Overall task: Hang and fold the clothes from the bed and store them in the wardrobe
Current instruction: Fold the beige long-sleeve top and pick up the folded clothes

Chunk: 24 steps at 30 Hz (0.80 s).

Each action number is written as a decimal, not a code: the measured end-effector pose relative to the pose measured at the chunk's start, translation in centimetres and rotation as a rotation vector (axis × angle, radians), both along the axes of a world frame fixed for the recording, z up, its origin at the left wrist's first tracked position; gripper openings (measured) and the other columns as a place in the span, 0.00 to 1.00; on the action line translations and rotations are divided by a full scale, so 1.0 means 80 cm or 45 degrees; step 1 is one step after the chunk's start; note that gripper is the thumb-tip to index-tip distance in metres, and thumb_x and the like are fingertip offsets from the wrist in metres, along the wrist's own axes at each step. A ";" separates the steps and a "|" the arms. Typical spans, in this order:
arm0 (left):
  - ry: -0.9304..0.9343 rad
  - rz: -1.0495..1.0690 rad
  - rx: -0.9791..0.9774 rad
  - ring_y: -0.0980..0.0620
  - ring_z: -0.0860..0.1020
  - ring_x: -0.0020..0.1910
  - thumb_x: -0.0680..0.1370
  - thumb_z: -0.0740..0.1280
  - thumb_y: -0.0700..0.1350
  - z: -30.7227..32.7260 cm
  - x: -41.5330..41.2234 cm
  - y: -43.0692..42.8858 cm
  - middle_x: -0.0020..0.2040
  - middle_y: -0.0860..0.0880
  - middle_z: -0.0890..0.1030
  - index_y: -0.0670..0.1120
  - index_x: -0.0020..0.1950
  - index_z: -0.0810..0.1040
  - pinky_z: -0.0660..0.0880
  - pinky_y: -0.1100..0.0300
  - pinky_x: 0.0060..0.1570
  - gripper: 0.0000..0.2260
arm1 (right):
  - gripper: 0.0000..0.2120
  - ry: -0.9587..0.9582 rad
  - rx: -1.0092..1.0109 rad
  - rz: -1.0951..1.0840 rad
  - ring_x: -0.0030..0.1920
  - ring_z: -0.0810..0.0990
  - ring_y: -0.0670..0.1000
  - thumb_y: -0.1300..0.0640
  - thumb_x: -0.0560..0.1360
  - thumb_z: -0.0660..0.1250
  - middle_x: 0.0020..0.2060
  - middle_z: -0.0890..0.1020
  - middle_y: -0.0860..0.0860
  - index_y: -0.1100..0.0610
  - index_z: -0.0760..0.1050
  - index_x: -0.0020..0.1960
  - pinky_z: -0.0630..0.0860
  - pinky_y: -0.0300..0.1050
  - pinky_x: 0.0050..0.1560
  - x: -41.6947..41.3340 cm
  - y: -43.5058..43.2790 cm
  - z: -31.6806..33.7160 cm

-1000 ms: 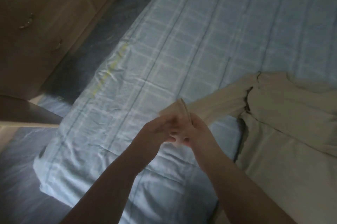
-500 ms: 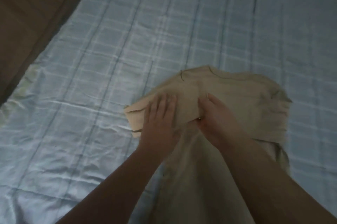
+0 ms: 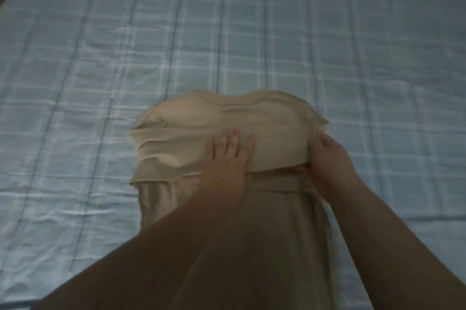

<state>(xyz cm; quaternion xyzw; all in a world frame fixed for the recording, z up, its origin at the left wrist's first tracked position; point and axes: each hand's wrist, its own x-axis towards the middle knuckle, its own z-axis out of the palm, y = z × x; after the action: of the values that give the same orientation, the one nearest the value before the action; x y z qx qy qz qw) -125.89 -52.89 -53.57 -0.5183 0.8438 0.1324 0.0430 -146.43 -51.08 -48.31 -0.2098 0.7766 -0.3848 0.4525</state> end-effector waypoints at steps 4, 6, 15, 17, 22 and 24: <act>-0.039 -0.039 -0.017 0.42 0.50 0.80 0.75 0.59 0.59 -0.011 -0.036 0.023 0.82 0.45 0.51 0.55 0.81 0.48 0.48 0.39 0.76 0.37 | 0.14 0.737 0.090 0.339 0.37 0.74 0.54 0.53 0.82 0.56 0.34 0.76 0.51 0.60 0.73 0.44 0.64 0.48 0.33 -0.033 0.030 -0.016; -0.031 -0.025 -0.045 0.42 0.52 0.80 0.75 0.60 0.59 -0.016 -0.038 0.025 0.82 0.45 0.54 0.56 0.81 0.51 0.49 0.39 0.76 0.36 | 0.09 0.800 0.034 0.353 0.35 0.72 0.50 0.53 0.82 0.56 0.34 0.76 0.47 0.55 0.72 0.48 0.63 0.45 0.32 -0.037 0.039 -0.023; -0.023 -0.019 -0.068 0.43 0.51 0.80 0.78 0.49 0.70 -0.016 -0.022 0.031 0.82 0.47 0.54 0.56 0.81 0.52 0.48 0.34 0.74 0.35 | 0.24 1.304 -0.312 0.603 0.68 0.68 0.61 0.59 0.74 0.61 0.67 0.72 0.59 0.60 0.69 0.70 0.63 0.55 0.70 -0.008 0.049 -0.034; -0.023 0.035 -0.099 0.42 0.53 0.80 0.79 0.50 0.68 -0.015 -0.009 0.033 0.81 0.46 0.57 0.55 0.80 0.55 0.50 0.35 0.74 0.33 | 0.24 1.341 -0.262 0.865 0.73 0.65 0.61 0.56 0.78 0.60 0.71 0.71 0.60 0.60 0.69 0.73 0.60 0.56 0.75 0.005 0.050 -0.045; -0.109 0.095 -0.122 0.40 0.56 0.79 0.79 0.51 0.64 -0.031 0.016 0.038 0.80 0.43 0.59 0.55 0.80 0.58 0.49 0.36 0.75 0.30 | 0.29 1.409 -0.019 1.121 0.78 0.56 0.60 0.46 0.82 0.53 0.78 0.60 0.57 0.59 0.58 0.79 0.53 0.59 0.77 0.007 0.061 -0.084; -0.095 0.097 -0.123 0.40 0.56 0.79 0.80 0.51 0.64 -0.037 0.018 0.040 0.80 0.44 0.59 0.56 0.80 0.57 0.49 0.36 0.75 0.30 | 0.29 1.451 -0.026 1.125 0.78 0.56 0.59 0.46 0.82 0.53 0.78 0.60 0.57 0.58 0.57 0.79 0.53 0.59 0.77 0.005 0.063 -0.092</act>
<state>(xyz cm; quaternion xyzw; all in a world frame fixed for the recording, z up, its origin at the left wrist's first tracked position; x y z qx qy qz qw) -124.48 -49.66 -56.53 -0.5560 0.8267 0.0737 0.0441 -146.03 -46.01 -55.69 -0.6767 0.7309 -0.0038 0.0885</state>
